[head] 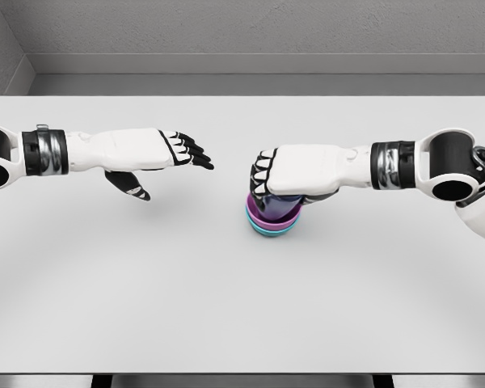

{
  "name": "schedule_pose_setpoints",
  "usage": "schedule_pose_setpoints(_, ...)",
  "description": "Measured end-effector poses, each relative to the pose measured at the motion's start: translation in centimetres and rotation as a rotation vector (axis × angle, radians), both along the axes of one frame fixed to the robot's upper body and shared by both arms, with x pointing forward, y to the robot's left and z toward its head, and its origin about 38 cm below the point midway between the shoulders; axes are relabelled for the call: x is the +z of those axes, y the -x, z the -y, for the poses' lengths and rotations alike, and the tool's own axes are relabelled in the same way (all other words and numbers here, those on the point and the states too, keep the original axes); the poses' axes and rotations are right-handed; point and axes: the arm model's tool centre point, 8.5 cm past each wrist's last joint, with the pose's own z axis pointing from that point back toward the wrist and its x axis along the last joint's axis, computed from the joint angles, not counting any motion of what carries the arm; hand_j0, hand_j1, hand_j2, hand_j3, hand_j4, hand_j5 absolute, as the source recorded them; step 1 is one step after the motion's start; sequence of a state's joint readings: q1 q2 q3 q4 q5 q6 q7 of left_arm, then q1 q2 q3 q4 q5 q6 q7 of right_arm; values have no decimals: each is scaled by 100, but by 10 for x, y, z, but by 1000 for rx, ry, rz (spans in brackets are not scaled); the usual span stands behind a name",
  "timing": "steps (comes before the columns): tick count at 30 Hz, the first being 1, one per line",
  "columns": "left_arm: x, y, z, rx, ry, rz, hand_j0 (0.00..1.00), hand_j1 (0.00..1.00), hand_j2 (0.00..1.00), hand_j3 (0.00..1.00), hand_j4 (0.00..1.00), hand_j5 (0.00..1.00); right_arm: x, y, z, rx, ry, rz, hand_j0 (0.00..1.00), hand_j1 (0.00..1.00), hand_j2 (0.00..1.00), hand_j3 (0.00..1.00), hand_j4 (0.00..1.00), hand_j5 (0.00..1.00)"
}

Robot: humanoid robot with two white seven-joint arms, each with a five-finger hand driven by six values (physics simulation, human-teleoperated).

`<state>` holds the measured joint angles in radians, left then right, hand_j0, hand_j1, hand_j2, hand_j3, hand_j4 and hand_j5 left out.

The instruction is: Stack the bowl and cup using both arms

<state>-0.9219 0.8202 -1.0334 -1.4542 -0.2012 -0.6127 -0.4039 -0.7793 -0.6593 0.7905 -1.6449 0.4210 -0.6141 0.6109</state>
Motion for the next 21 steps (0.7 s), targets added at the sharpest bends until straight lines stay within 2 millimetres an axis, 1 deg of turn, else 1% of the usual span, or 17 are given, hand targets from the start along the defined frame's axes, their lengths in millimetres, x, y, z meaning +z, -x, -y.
schedule_pose_setpoints(7,0,0,0,0,0,0,100,100,100,100,100,100,-3,-1,0,-1,7,-8,52,52,52,52,52,52)
schedule_pose_setpoints(9,0,0,0,0,0,0,100,100,100,100,100,100,-4,-1,0,-2,7,-10,55,55,55,55,55,55)
schedule_pose_setpoints(10,0,0,0,0,0,0,100,100,100,100,100,100,-4,-1,0,-2,7,-8,58,58,58,58,58,58)
schedule_pose_setpoints(11,0,0,0,0,0,0,100,100,100,100,100,100,-4,-1,0,-2,7,-7,64,64,64,64,64,64)
schedule_pose_setpoints(12,0,0,0,1,0,0,100,100,100,100,100,100,-4,-1,0,-2,7,-7,74,74,74,74,74,74)
schedule_pose_setpoints(14,0,0,0,1,0,1,100,100,100,100,100,100,-3,-1,0,-1,7,-4,83,83,83,83,83,83)
schedule_pose_setpoints(16,0,0,-1,1,0,1,100,100,100,100,100,100,-2,-1,-1,-1,8,-2,98,98,98,98,98,98)
schedule_pose_setpoints(17,0,0,-1,1,0,1,100,100,100,100,100,100,-2,-1,-1,-1,8,-2,100,100,100,100,100,100)
schedule_pose_setpoints(21,1,0,-1,2,0,1,100,100,100,100,100,100,1,-2,-2,0,2,5,100,100,100,100,100,100)
